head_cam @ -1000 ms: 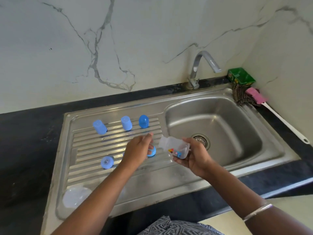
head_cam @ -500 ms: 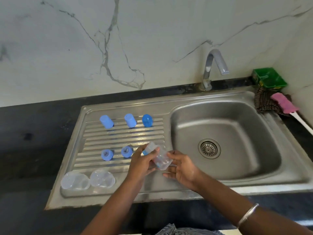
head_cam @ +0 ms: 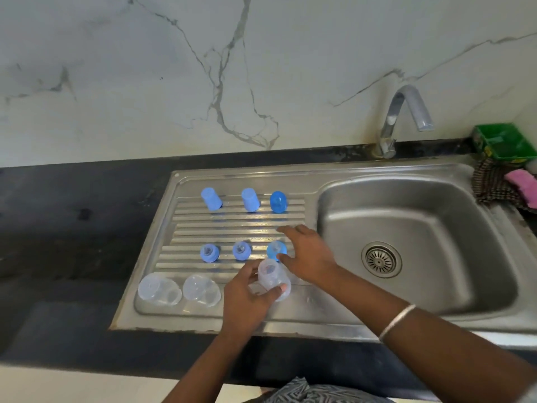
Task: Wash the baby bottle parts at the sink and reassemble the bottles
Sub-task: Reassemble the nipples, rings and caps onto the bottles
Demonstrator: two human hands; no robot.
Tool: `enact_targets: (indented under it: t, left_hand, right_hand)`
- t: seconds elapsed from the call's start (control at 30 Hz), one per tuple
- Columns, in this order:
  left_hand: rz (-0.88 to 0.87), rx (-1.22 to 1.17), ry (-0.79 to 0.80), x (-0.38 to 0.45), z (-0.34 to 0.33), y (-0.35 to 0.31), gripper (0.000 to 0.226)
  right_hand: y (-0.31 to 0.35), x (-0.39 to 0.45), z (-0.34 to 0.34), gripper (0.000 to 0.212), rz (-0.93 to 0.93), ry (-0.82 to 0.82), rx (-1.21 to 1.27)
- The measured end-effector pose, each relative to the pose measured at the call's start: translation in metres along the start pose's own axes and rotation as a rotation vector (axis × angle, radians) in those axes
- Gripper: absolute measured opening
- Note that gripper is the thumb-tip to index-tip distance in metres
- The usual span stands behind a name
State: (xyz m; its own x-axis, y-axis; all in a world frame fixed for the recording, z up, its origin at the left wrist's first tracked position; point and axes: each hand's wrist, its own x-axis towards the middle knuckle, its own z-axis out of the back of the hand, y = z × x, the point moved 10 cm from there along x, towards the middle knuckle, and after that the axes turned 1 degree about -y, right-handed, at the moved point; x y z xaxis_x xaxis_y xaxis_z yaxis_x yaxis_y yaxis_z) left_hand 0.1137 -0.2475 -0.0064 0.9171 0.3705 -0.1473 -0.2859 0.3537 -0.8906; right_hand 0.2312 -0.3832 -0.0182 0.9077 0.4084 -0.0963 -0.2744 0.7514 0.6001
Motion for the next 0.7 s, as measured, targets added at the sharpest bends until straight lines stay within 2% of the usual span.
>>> enact_targets:
  t: [0.13,0.27,0.37,0.43,0.5,0.6,0.7]
  left_hand:
    - [-0.038,0.035,0.045,0.0,0.003,0.009,0.053]
    - [-0.095,0.06,0.078,0.0,0.006,0.012,0.054]
    - [-0.125,0.044,0.1,0.001,0.009,0.019,0.052]
    - [-0.16,0.052,0.117,0.003,0.007,0.021,0.052]
    - [-0.203,0.061,0.146,0.005,0.005,0.024,0.052]
    - [-0.249,0.084,0.177,0.007,0.002,0.029,0.053]
    - [-0.263,0.078,0.194,0.012,0.001,0.033,0.053]
  right_hand:
    - [0.016,0.022,-0.028,0.073,0.043,0.207,-0.236]
    - [0.019,0.031,-0.042,0.058,0.043,0.254,-0.364]
    - [0.018,0.031,-0.046,0.047,0.023,0.216,-0.384]
    - [0.016,0.025,-0.04,0.047,0.014,0.171,-0.327]
    - [0.02,0.016,-0.029,0.049,-0.011,0.09,-0.189]
    - [0.026,-0.005,0.002,0.038,-0.074,-0.083,0.038]
    - [0.047,-0.027,0.018,0.032,-0.003,-0.068,0.016]
